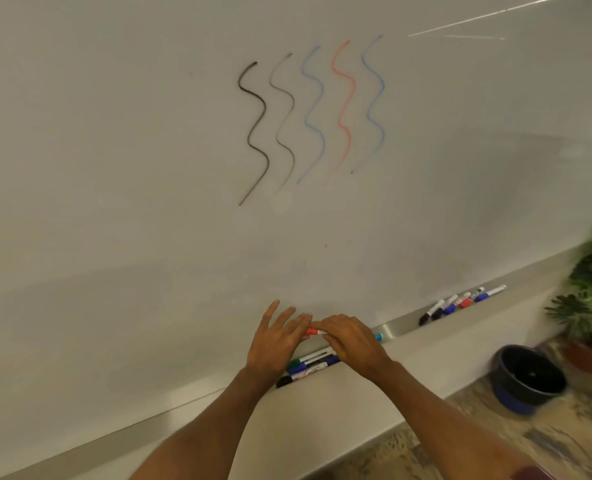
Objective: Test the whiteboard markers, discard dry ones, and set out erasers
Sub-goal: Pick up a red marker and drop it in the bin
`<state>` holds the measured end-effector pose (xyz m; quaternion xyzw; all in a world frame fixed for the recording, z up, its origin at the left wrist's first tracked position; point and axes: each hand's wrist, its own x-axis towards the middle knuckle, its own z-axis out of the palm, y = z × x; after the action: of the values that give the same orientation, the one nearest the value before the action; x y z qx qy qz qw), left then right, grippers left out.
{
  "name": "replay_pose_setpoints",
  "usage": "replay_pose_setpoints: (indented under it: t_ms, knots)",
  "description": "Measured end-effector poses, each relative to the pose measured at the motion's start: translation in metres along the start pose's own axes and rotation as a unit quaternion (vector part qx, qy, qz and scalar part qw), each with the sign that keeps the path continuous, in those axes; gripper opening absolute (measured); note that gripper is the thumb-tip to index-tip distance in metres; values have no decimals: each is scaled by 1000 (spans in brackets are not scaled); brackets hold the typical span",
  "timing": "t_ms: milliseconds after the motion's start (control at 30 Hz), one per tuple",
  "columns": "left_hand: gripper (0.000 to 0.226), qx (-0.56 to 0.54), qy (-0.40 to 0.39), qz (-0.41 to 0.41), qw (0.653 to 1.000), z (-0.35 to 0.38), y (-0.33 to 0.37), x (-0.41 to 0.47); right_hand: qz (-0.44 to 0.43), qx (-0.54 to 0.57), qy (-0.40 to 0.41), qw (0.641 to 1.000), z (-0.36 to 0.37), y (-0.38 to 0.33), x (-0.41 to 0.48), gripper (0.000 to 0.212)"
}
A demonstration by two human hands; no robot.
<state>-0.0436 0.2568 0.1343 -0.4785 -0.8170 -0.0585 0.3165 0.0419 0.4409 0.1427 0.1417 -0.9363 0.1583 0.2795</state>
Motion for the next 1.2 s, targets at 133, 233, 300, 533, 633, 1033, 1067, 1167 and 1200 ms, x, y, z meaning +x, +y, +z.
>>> replay_pose_setpoints:
  t_ms: [133,233,300,533,633,1033,1067,1167,1200]
  knots:
    - [50,-51,-110,-7,993,12,42,22,58,44,15,997,-14,29,-34,25]
    - [34,-63,-107,13,992,25,79,44,110,75,27,991,-26,54,-64,24]
    - [29,-84,-95,29,991,33,104,58,146,71,26,986,-37,70,-82,24]
    - [25,-117,-146,80,979,77,200,102,268,41,16,962,-70,126,-164,30]
    - [28,-123,-167,113,972,98,241,118,337,16,-13,941,-89,143,-196,33]
    - [56,-235,-260,238,906,137,377,198,446,-31,-22,894,-174,199,-292,45]
    - [49,-238,-276,244,899,143,388,206,460,-43,-23,887,-178,207,-299,47]
    - [45,-227,-275,235,904,161,415,229,498,-88,-25,862,-186,233,-316,39]
    - [51,-215,-278,224,909,169,422,236,508,-107,-20,854,-188,243,-321,34]
